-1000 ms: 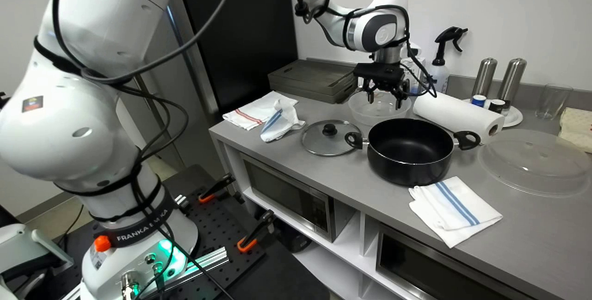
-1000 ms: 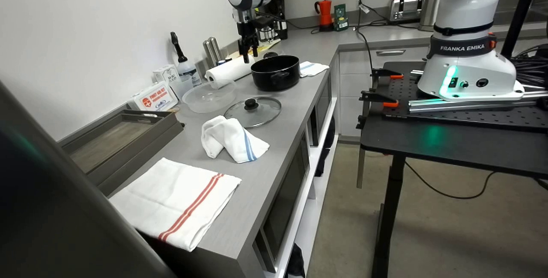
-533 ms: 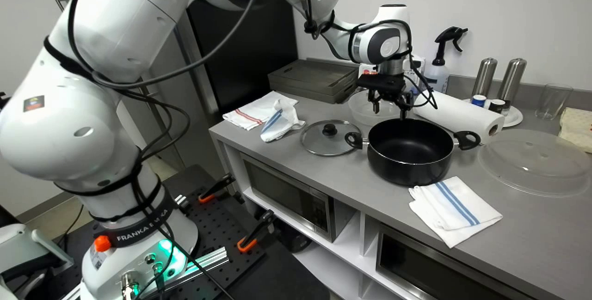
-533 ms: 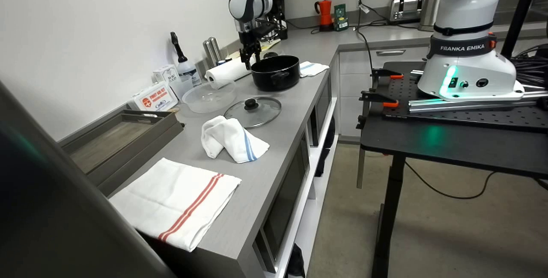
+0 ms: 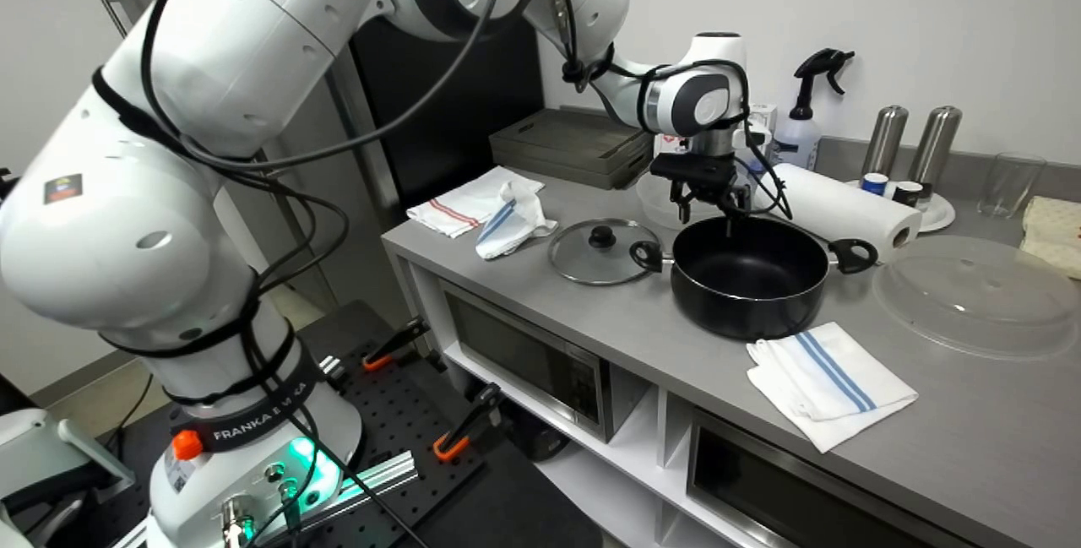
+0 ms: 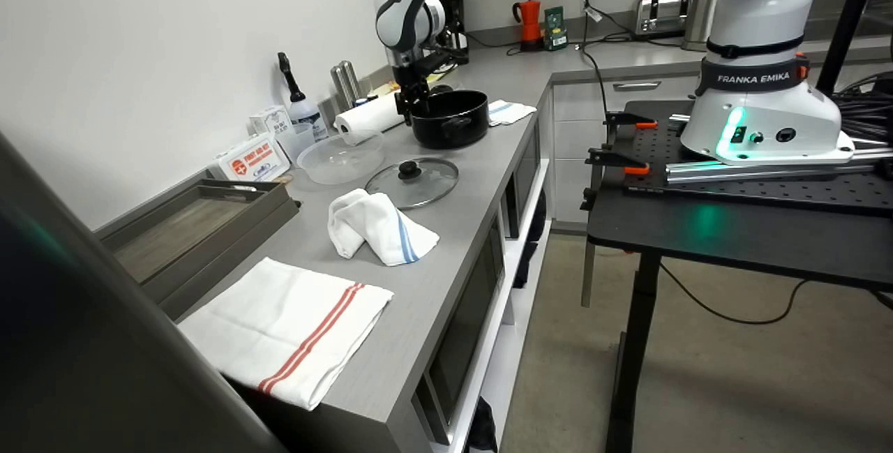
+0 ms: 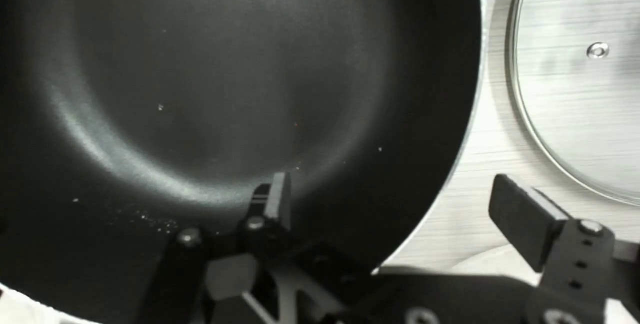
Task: Move the pot from right to left.
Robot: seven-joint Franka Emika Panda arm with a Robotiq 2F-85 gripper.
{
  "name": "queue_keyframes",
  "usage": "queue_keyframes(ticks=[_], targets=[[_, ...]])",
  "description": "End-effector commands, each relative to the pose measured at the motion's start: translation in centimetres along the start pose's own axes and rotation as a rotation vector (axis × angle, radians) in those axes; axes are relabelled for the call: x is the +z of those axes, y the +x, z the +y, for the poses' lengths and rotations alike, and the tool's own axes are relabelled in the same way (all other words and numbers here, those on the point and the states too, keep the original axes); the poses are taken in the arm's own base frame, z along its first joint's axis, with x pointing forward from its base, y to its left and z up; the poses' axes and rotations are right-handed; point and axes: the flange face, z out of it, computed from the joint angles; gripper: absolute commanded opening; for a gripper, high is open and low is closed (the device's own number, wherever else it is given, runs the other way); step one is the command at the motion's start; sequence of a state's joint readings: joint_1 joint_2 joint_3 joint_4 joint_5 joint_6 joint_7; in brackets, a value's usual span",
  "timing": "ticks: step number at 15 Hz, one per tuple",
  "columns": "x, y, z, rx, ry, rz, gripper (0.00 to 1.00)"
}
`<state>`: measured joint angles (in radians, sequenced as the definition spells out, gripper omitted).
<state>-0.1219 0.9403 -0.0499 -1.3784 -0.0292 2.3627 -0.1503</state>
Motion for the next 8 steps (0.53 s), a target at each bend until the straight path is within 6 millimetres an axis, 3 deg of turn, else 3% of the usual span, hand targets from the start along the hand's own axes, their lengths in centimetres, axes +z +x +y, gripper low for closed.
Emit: queue_keyframes(ticks=[1,8], targets=[[0.43,0.64,-0.89,-0.003,-0.014,-0.021,0.72],[0.37,0.72,-1.54,-0.014,-0.009,-0.019,0.2]])
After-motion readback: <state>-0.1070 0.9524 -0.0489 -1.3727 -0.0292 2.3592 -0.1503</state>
